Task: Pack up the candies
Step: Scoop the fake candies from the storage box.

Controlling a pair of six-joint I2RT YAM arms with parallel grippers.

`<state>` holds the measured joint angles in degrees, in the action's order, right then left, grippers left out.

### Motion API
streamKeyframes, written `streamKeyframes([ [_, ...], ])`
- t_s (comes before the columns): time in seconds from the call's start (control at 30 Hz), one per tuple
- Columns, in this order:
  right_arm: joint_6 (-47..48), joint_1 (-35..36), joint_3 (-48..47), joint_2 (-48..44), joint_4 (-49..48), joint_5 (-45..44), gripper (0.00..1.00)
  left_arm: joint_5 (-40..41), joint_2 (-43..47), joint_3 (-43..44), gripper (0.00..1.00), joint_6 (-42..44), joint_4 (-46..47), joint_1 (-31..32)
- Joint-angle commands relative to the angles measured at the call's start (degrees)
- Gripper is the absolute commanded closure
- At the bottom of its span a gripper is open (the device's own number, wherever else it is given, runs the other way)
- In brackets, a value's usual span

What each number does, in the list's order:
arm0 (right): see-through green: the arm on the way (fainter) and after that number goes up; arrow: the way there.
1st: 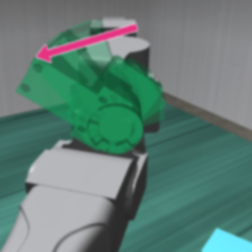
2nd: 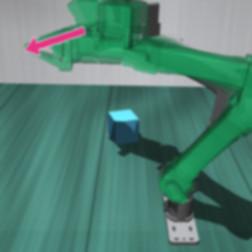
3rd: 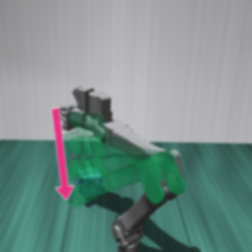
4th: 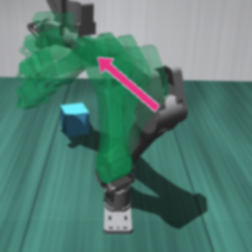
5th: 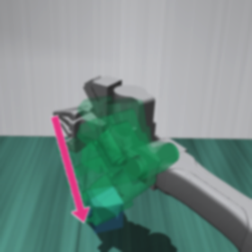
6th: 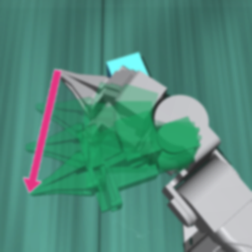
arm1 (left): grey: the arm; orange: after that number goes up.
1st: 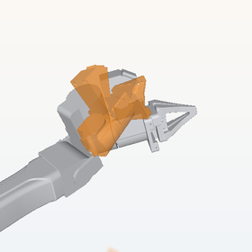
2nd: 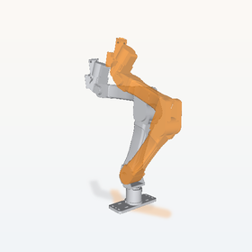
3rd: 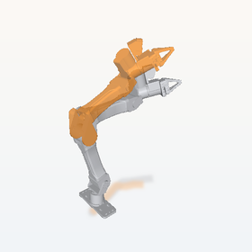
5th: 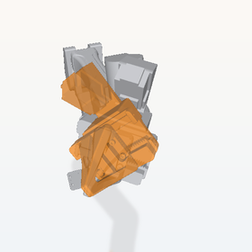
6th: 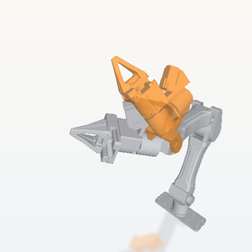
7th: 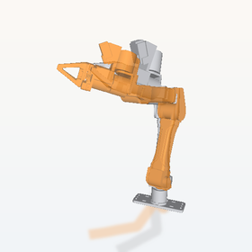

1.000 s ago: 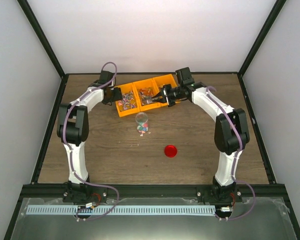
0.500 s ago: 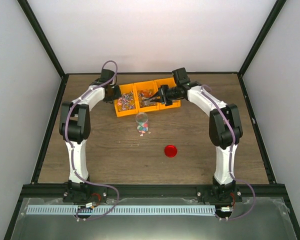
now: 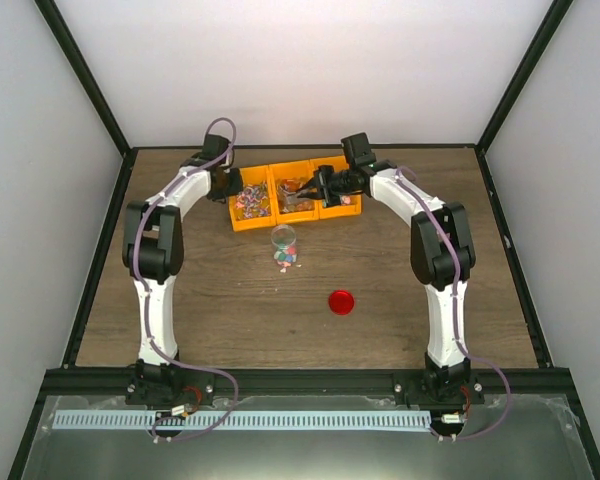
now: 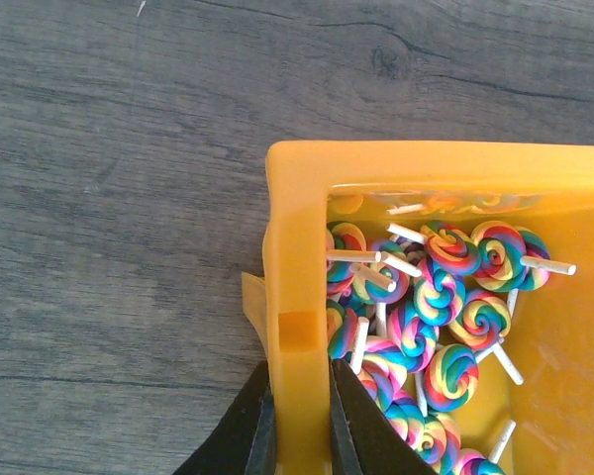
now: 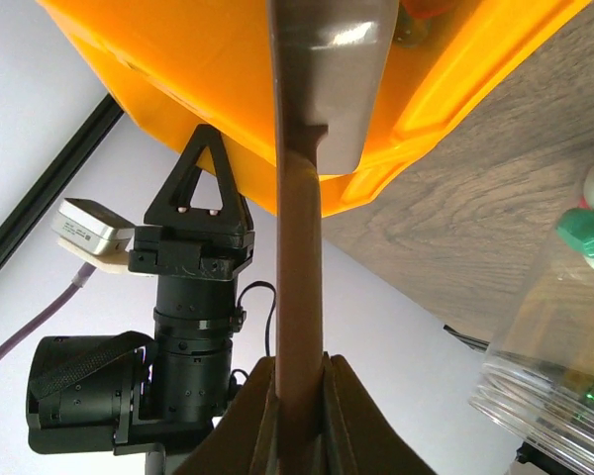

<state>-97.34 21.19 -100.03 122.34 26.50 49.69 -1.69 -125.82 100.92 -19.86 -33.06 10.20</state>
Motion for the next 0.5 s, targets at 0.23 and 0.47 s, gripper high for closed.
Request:
streamKeyframes([
  [0.23, -2.3, 0.5, -0.9, -3.0, 2.0, 1.2, 0.99, 2.0, -3.7, 3.3, 0.96, -4.8, -2.5, 0.1],
  [0.47, -6.2, 0.5, 4.9, -6.5, -1.7, 0.4, 0.99, 2.7, -4.3, 2.9, 0.96, -7.1, -2.9, 0.1],
])
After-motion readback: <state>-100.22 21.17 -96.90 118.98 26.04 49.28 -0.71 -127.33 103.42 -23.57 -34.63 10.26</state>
